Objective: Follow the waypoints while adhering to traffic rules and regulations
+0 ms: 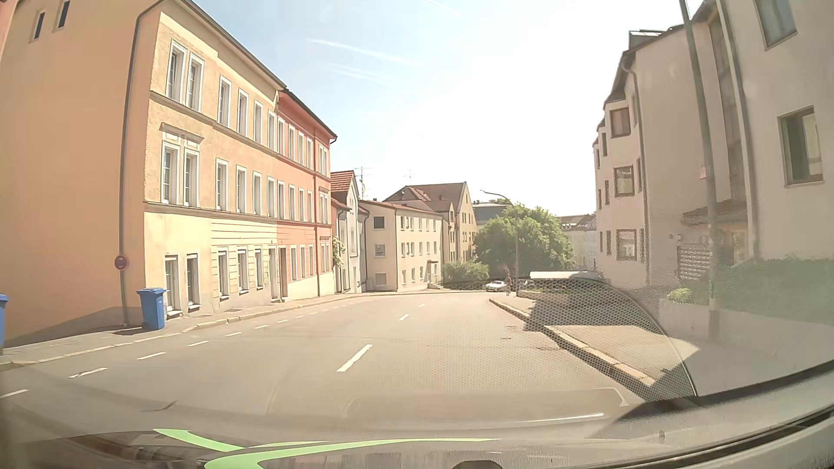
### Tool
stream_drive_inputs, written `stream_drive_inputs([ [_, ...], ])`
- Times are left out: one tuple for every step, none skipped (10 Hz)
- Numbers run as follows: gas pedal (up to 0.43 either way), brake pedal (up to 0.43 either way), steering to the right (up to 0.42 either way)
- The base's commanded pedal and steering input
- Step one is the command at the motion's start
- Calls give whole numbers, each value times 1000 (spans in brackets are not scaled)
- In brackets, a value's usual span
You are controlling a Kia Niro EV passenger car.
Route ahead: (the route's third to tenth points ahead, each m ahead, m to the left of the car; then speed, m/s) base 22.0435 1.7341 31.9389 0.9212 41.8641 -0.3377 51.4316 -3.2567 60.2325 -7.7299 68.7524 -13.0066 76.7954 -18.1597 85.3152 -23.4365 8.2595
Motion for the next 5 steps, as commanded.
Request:
stream_drive_inputs([
  [0, 0, 12],
  [0, 0, 11],
  [0, 0, 11],
  [0, 0, 11],
  [0, 0, 11],
])
